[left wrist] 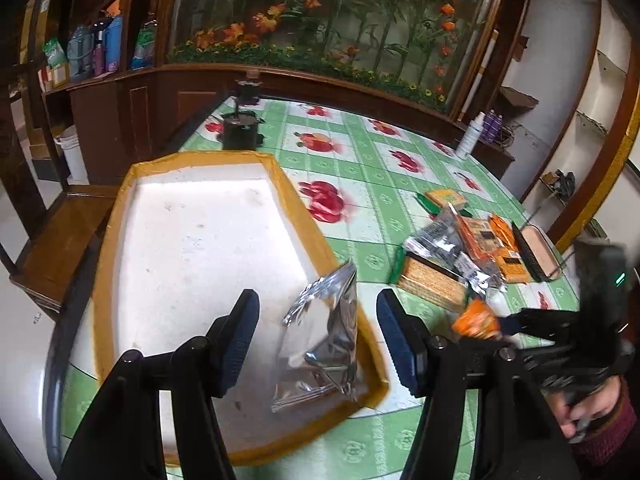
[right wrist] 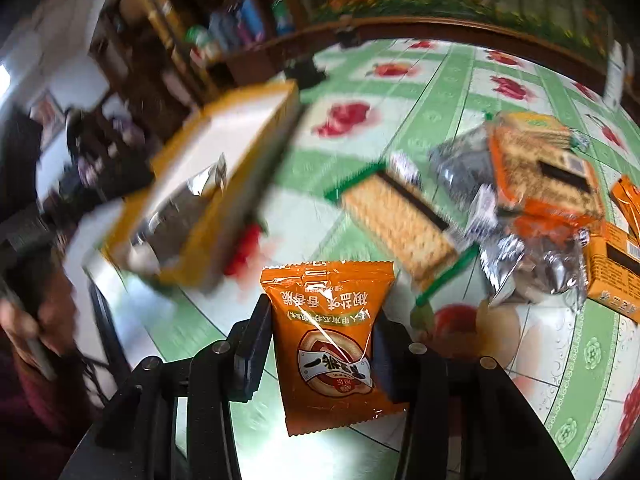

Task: Organize snacks
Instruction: 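Carry the silver bag to the tray with left tool while right drops orange packet, then grasp the green-ended cracker pack with the left tool while the right tool grasps another silver bag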

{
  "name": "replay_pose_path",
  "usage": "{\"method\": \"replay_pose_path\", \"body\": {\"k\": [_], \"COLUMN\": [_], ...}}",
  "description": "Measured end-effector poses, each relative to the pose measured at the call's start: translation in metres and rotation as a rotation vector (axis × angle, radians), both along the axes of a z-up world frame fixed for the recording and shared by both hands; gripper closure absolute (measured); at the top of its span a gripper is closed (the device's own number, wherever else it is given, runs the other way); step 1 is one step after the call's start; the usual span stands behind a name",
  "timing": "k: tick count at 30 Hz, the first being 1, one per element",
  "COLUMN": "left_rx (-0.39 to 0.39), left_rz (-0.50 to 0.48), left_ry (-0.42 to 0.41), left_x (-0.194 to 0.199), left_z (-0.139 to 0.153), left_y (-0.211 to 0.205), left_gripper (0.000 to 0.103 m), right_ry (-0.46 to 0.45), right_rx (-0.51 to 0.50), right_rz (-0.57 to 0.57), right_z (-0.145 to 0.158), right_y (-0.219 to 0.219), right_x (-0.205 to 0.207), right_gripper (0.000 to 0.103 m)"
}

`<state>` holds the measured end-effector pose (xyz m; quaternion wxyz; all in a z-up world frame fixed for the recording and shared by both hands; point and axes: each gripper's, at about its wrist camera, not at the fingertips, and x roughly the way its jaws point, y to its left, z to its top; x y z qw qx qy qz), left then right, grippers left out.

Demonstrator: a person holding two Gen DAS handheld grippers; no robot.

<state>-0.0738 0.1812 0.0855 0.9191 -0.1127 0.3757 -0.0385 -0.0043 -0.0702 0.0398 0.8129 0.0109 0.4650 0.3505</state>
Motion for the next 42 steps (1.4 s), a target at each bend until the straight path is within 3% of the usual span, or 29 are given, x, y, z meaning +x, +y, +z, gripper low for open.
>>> {"method": "replay_pose_path", "body": {"k": [3,12,27,36,42], "left_rx": [0.0,-0.029,-0.051,-0.052,-0.055], "left_rz": [0.027,0.1,0.281,0.263,0.233], "left_ry": [0.005,0.015,-0.02,-0.013,-0.009], "left_x": [0.003,-0.009,-0.048,-0.047,-0.042], "left_z": [-0.002,-0.008,-0.002,-0.005,-0.004], "left_y": [0.012,0.048,0.113,0.111,0.098], "left_gripper": [0.042,0.042,0.042,0.042,0.042], "right_ry": [0.002,-0.005,0.114,0.138,0.115], "right_rx": [0.052,0.096,0.123,0.093,0.162], "right_rz": [0.003,0.093,0.213,0.22,0.201], "right_z": [0.017,0.032,-0.007,-0.024,-0.013], "right_y": [0.013,0.097,0.222,0.232,0.192], "right_x": [0.009,0.008,0.013,0.015,0.019], "right_gripper": [0.054,0.054,0.053,0.047,0.046]}}
